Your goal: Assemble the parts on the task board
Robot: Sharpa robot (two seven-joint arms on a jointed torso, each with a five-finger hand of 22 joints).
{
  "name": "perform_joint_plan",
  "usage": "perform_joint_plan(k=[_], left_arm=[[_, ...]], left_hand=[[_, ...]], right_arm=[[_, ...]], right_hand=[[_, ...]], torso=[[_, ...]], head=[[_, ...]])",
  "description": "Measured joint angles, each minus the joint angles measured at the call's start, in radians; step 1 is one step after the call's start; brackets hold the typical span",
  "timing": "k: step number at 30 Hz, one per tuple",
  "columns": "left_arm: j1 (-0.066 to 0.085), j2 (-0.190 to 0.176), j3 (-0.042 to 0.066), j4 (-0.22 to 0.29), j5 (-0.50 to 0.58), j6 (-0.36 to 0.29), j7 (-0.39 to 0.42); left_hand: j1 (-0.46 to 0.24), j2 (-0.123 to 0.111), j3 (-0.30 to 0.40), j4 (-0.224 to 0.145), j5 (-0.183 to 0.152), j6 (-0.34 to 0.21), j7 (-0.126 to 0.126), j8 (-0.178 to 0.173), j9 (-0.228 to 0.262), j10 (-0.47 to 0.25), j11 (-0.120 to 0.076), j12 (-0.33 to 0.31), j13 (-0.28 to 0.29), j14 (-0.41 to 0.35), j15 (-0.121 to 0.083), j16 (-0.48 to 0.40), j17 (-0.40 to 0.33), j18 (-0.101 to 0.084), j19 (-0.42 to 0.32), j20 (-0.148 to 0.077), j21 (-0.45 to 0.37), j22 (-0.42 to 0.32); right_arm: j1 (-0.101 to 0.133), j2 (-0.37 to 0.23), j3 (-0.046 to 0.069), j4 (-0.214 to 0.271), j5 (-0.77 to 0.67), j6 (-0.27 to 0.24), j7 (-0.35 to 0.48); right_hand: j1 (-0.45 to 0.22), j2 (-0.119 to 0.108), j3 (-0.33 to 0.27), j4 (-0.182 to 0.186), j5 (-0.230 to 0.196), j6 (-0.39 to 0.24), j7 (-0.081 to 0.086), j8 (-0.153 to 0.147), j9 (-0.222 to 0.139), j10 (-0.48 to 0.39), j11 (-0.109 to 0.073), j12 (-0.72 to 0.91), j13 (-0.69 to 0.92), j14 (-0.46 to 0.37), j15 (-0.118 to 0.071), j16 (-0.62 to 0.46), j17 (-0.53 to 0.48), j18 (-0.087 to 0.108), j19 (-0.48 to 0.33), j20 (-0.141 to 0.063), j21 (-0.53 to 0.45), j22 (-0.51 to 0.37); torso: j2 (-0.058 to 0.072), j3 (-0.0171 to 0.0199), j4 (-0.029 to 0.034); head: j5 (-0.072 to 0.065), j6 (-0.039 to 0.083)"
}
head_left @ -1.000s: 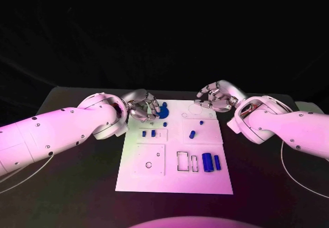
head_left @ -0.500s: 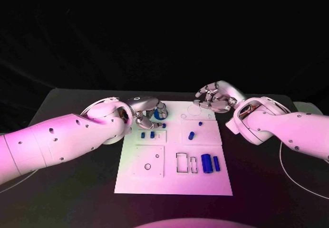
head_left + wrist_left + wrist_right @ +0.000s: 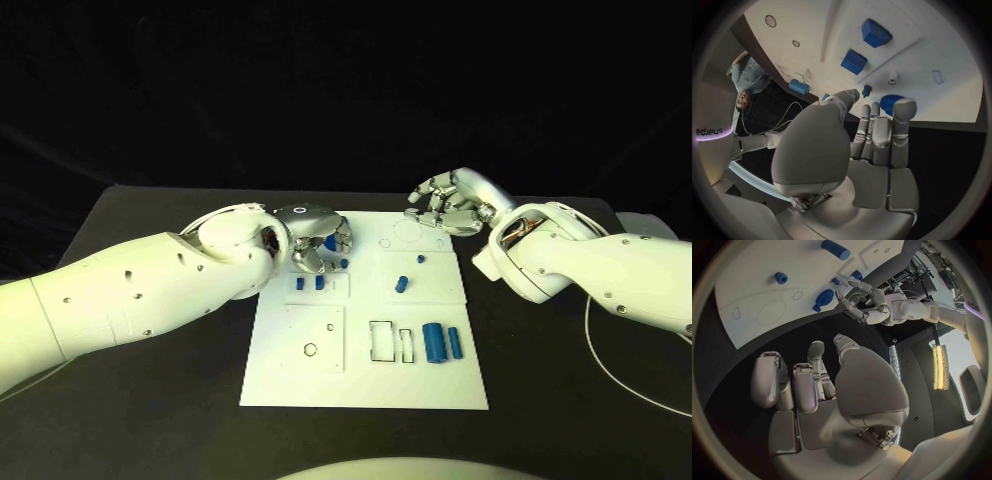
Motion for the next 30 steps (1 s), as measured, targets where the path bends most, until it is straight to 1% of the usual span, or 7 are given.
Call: perform_joint_plan(k=[3,4,11,22,24,29,30], left_arm=[[0.000,0.011,0.000,-0.012,-0.010,0.012,-0.007],[0.000,0.014,0.000,-0.015,-0.012,0.016,-0.010],[0.000,0.034,0.000,-0.034,-0.026,0.036,-0.025],[0.000,0.054,0.000,-0.049,-0.033,0.055,-0.040],[0.000,0.057,0.000,-0.051,-0.034,0.059,-0.041],[0.000,0.063,0.000,-0.055,-0.035,0.068,-0.044],[0.000,0.064,0.000,-0.055,-0.035,0.070,-0.044]], left_hand=[[0.002,0.002,0.009,-0.008,0.000,0.014,0.000,0.000,-0.003,0.016,-0.002,-0.006,-0.008,0.019,-0.002,0.016,0.019,-0.002,0.020,-0.001,0.031,0.035],[0.006,0.006,0.010,-0.010,0.000,0.014,0.000,0.000,-0.004,0.018,-0.004,-0.007,-0.010,0.021,-0.003,0.019,0.023,-0.015,0.021,0.000,0.039,0.044],[0.015,0.015,0.040,-0.020,0.000,0.030,-0.002,-0.005,-0.008,0.044,-0.005,-0.016,-0.024,0.041,-0.005,0.031,0.040,-0.016,0.040,-0.003,0.077,0.087],[0.015,0.015,0.057,-0.031,-0.004,0.044,-0.002,-0.009,-0.012,0.064,-0.011,-0.023,-0.034,0.053,-0.011,0.035,0.049,-0.015,0.061,-0.007,0.110,0.130],[0.015,0.015,0.059,-0.029,-0.004,0.044,-0.002,-0.014,-0.012,0.064,-0.011,-0.023,-0.036,0.059,-0.009,0.039,0.051,-0.031,0.066,-0.008,0.118,0.138],[0.015,0.015,0.062,-0.031,-0.004,0.044,-0.002,-0.014,-0.013,0.068,-0.014,-0.027,-0.038,0.059,-0.009,0.039,0.051,-0.031,0.070,-0.012,0.127,0.150],[0.015,0.015,0.062,-0.031,-0.004,0.044,-0.002,-0.014,-0.013,0.070,-0.012,-0.027,-0.038,0.061,-0.011,0.039,0.051,-0.031,0.073,-0.009,0.127,0.152]], right_arm=[[0.000,0.001,0.000,0.000,0.000,0.000,0.000],[0.000,0.001,0.000,0.000,0.001,0.000,0.000],[0.000,0.003,0.000,0.000,0.001,0.000,0.000],[0.000,0.005,0.000,0.000,0.002,0.000,0.000],[0.000,0.005,0.000,0.000,0.002,0.000,0.000],[0.000,0.005,0.000,0.000,0.002,0.000,0.000],[0.000,0.006,0.000,0.000,0.002,0.000,0.000]], right_hand=[[0.000,0.000,0.000,0.000,0.000,0.000,0.000,0.000,0.000,-0.001,0.000,-0.004,-0.003,0.000,0.000,0.000,0.000,0.000,0.000,0.000,-0.003,0.000],[0.000,0.000,0.000,0.000,0.000,-0.001,-0.001,0.000,0.000,-0.006,0.001,-0.007,-0.006,0.000,0.000,0.000,0.000,0.000,0.000,0.000,-0.004,0.000],[0.000,0.000,0.000,0.000,0.000,-0.002,-0.002,0.000,0.000,-0.008,-0.001,-0.008,-0.010,0.000,0.000,-0.003,-0.001,0.000,0.000,0.000,-0.004,0.000],[0.000,0.000,0.000,0.000,0.000,-0.003,-0.003,0.000,0.000,-0.008,-0.001,-0.008,-0.010,0.000,0.000,-0.004,-0.001,0.000,0.000,0.000,-0.004,0.000],[0.000,0.000,0.000,0.000,0.000,-0.004,-0.003,0.000,0.000,-0.008,-0.001,-0.008,-0.010,0.000,0.000,-0.004,-0.001,0.000,0.000,0.000,-0.004,0.000],[-0.004,-0.004,0.000,0.000,0.000,-0.004,-0.003,0.000,0.000,-0.008,-0.001,-0.013,-0.014,0.000,0.000,-0.004,-0.001,0.000,0.000,0.000,-0.004,0.000],[-0.004,-0.004,0.000,0.000,0.000,-0.004,-0.003,0.000,0.000,-0.008,-0.001,-0.013,-0.014,0.000,0.000,-0.004,-0.001,0.000,0.000,0.000,-0.004,0.000]], torso=[[0.000,0.0000,0.0000],[0.000,0.0000,0.0000],[0.000,0.0000,0.0001],[-0.001,-0.0002,0.0008],[-0.001,-0.0003,0.0008],[-0.001,-0.0003,0.0014],[-0.001,-0.0003,0.0014]], head=[[-0.001,-0.001],[-0.002,-0.001],[-0.004,-0.003],[-0.008,-0.005],[-0.009,-0.006],[-0.010,-0.009],[-0.010,-0.010]])
